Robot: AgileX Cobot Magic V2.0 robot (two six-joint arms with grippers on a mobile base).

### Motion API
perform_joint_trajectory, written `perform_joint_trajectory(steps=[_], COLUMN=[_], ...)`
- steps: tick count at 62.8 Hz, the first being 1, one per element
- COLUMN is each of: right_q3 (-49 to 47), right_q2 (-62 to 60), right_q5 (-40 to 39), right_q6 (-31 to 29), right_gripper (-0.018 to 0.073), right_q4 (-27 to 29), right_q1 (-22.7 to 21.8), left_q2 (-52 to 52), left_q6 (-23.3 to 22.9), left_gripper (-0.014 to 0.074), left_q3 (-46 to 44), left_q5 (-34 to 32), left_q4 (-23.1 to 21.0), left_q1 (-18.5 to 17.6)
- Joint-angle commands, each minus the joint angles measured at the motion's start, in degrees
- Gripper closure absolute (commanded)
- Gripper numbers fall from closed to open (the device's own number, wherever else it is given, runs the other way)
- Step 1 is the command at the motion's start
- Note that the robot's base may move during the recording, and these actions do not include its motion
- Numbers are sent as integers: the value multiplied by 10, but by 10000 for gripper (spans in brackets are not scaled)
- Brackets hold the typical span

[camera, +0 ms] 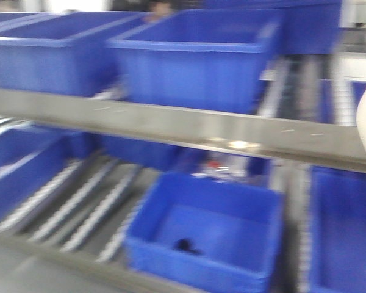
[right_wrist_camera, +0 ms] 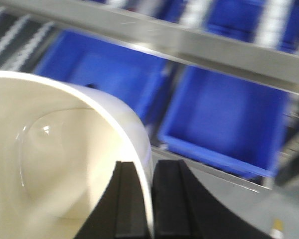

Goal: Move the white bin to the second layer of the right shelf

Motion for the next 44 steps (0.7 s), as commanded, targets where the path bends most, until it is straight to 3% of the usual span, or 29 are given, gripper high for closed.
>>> perform_joint_trajectory(steps=[1,44], right_q3=[-15,-15], right_q2=[1,1], right_q5=[-48,-47], right_q6=[-1,-1], right_gripper=[504,504], right_q4=[0,0], right_q1=[-2,-2], left_q2=[-9,-9], left_q6=[-3,-3], left_gripper=[512,512], left_q3=[16,16], left_q5=[-46,-46], left_q4=[-3,-3], left_q1=[-4,-4])
